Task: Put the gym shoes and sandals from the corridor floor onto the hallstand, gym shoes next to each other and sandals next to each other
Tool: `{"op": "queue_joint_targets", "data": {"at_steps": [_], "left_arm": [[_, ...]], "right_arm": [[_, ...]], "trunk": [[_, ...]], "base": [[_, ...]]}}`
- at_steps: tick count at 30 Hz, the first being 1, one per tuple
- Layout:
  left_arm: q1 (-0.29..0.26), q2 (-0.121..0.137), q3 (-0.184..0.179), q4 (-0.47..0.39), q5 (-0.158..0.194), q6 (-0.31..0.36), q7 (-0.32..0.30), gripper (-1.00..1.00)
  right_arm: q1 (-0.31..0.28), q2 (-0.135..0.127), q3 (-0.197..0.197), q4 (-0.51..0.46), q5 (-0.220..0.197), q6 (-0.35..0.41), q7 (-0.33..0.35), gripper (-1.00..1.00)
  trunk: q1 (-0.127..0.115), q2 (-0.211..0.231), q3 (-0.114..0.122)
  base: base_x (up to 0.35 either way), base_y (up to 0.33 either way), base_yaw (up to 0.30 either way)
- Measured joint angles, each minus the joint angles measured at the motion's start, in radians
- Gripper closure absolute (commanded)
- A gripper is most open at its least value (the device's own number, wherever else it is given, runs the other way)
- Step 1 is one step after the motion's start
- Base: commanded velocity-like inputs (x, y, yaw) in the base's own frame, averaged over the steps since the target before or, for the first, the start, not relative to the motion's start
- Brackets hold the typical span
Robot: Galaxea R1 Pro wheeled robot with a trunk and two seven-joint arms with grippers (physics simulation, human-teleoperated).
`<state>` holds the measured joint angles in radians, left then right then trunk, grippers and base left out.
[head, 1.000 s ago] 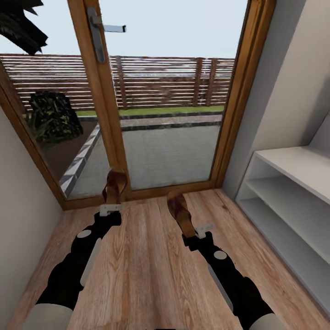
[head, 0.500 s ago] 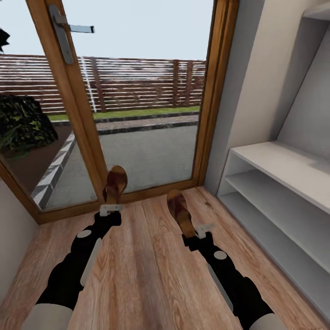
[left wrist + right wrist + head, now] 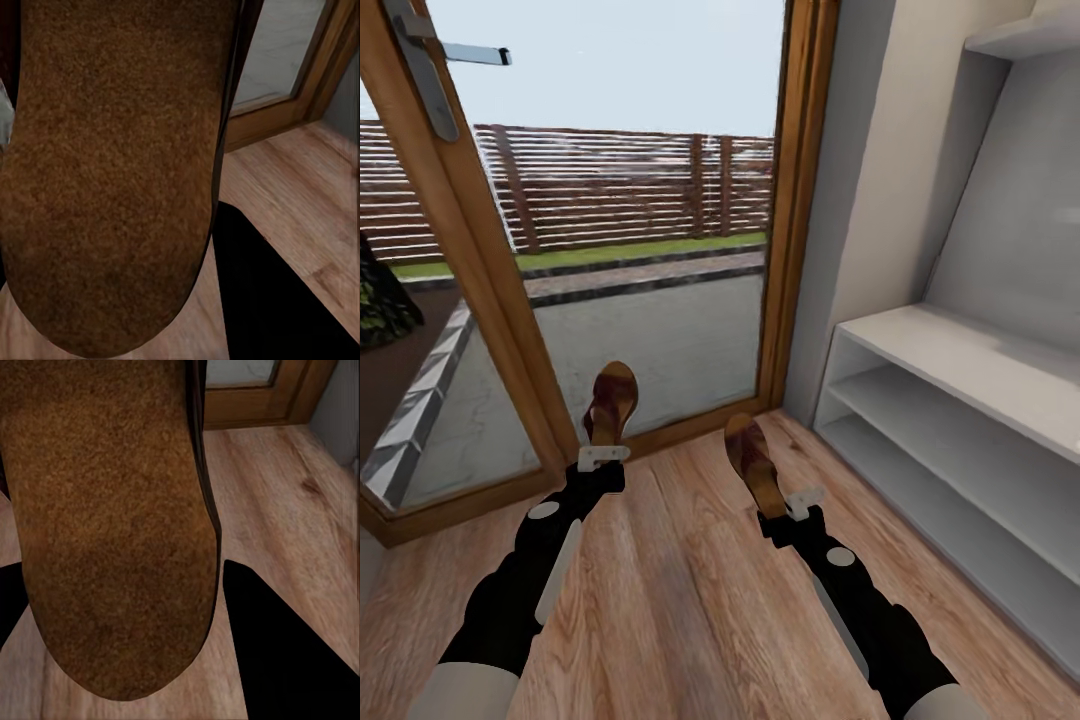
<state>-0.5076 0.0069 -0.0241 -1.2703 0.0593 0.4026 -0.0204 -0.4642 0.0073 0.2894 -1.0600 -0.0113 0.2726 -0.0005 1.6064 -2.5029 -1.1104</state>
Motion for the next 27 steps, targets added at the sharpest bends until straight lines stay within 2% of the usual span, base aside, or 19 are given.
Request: {"op": "queue_joint_targets", "data": {"at_steps": [5,22,27], "left_arm": [[0.0,0.0,0.0,0.0,0.0,0.0,0.0,1.0],[0.0,0.0,0.0,-0.001,-0.001,-0.001,0.0,1.0],[0.0,0.0,0.0,-0.001,-0.001,-0.001,0.0,1.0]], "right_arm": [[0.0,0.0,0.0,-0.001,0.0,0.0,0.0,1.0],[0.0,0.0,0.0,-0.001,0.0,0.0,0.0,1.0],[0.0,0.0,0.0,-0.002,0.0,0.0,0.0,1.0]], "trunk": [[0.0,0.0,0.003],[0.0,0.0,0.012],[-0.002,0.001,0.03]], "base": [[0.012,0.156,-0.279],[0.0,0.005,-0.279],[0.0,0.0,-0.279]]}}
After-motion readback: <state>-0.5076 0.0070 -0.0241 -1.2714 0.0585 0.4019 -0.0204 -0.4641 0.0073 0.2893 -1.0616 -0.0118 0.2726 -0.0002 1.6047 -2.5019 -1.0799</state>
